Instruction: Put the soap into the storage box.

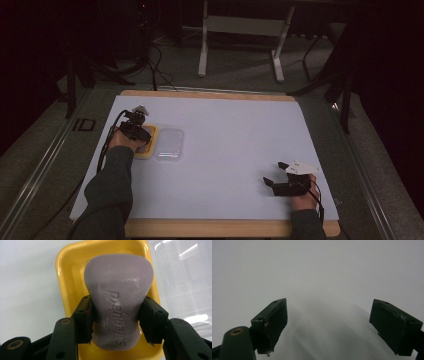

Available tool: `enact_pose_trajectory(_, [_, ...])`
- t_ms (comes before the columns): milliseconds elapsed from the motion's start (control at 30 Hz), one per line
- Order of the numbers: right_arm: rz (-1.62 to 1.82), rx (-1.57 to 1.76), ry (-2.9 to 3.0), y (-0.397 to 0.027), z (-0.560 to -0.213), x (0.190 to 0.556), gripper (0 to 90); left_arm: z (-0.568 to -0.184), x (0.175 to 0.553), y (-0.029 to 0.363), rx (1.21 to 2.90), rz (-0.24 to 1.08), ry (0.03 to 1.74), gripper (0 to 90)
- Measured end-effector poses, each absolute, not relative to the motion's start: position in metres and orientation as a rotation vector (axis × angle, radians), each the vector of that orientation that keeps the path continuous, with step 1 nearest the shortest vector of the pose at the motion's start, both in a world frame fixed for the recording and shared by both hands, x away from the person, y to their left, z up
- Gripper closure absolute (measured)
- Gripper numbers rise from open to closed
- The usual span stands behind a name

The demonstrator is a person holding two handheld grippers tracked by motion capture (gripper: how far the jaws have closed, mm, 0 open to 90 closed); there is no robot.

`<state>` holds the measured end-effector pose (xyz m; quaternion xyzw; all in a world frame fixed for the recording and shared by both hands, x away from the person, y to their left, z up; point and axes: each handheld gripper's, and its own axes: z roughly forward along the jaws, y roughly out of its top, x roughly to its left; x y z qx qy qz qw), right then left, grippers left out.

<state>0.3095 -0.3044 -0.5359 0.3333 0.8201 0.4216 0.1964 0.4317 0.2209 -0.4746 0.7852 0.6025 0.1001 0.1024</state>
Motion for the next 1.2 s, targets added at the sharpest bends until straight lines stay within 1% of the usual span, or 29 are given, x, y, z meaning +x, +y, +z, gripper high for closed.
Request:
enact_pose_trajectory(667, [1.18, 0.934, 2.298, -0.304, -0.536, 0.31, 14.5, -0.485, 0.44, 0.221, 2.332, 0.288, 1.821, 49.9])
enact_pose_trajectory(1067, [1.18, 0.934, 2.298, -0.304, -0.536, 0.309, 14.5, -0.488, 0.442, 0.218, 2.361, 0.312, 1.819, 49.1])
enact_pose_trajectory(1200, [1.179, 0.933, 2.298, -0.304, -0.536, 0.309, 14.4, -0.487, 0.441, 0.218, 2.348, 0.327, 1.818, 47.4])
